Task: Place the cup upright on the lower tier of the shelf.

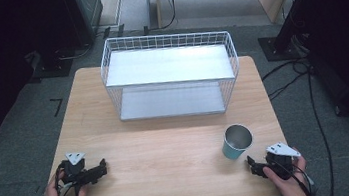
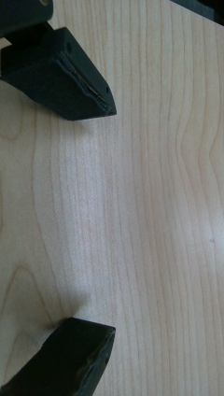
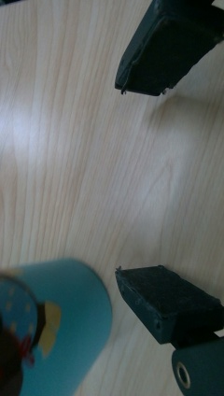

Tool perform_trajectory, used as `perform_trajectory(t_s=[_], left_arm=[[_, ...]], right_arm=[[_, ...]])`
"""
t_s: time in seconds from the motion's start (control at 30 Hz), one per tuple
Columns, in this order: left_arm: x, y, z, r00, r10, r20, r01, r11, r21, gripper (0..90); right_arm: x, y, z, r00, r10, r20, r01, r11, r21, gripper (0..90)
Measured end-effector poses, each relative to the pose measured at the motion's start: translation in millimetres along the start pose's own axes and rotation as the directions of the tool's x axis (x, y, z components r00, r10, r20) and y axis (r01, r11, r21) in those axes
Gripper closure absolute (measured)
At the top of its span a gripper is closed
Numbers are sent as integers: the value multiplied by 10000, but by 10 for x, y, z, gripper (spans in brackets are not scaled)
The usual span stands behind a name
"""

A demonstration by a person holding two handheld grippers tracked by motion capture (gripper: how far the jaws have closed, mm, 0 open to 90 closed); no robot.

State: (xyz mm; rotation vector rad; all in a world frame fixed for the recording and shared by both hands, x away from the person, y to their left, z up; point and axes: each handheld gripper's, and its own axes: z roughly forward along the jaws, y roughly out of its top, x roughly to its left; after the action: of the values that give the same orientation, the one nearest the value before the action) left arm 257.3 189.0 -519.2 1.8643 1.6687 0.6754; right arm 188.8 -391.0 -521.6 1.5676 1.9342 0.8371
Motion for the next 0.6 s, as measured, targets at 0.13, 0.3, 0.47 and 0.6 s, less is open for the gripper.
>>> perform_trajectory(t_s=[0.13,0.3,0.47,0.6], left_arm=[[1,0,-1,10000,10,3,-10,10000,10,0],[0,0,0,10000,9,3,-9,10000,8,0],[0,0,-1,10000,12,2,-12,10000,10,0],[0,0,0,10000,9,2,-9,10000,8,0]], right_arm=[[104,13,-39,9995,-189,-235,186,9998,-105,80],[217,33,-80,9971,-155,-748,139,9997,-208,80],[284,75,-117,9934,-203,-1126,120,9972,-737,80],[333,118,-151,9878,-18,-1558,-160,9935,-1131,81]])
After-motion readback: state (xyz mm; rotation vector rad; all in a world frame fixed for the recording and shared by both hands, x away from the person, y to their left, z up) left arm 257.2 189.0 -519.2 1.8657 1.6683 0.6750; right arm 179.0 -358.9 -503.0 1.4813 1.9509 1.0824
